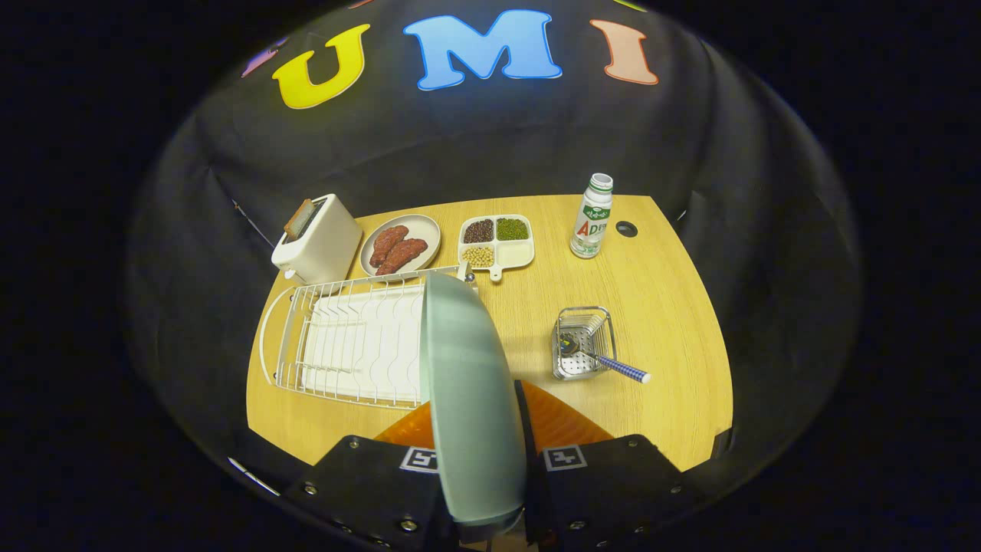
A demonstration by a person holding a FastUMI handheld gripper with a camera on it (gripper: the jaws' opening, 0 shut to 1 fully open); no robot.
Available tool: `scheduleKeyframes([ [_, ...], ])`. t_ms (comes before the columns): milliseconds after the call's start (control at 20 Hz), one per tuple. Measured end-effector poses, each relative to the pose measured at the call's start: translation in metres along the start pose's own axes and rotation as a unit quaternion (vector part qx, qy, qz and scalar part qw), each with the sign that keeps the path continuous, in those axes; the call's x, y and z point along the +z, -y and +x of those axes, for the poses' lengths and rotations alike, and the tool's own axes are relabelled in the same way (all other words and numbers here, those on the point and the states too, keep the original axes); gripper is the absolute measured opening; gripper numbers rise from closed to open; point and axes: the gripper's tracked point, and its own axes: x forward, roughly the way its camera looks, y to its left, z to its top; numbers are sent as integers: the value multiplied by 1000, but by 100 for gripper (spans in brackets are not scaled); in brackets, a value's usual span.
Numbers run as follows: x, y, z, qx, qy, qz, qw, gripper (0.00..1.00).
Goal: Take the plate from the dish rack, then take the spoon from the basket and place it into the plate.
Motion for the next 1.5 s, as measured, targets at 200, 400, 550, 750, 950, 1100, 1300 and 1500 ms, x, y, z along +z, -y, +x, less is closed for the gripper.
scheduleKeyframes([
  [200, -41, 9, -6, 53, -11, 5, 999, 32],
  [400, -87, 14, 3, 109, -29, 35, 993, 32],
  [550, -120, 25, 23, 125, -52, 56, 989, 32],
  [750, -158, 35, 59, 152, -73, 80, 983, 32],
  [950, -182, 30, 85, 196, -94, 104, 970, 32],
  [1100, -189, 25, 103, 225, -102, 112, 963, 32],
  [1300, -193, 17, 121, 257, -94, 131, 953, 32],
  [1500, -194, 17, 132, 274, -81, 140, 948, 32],
])
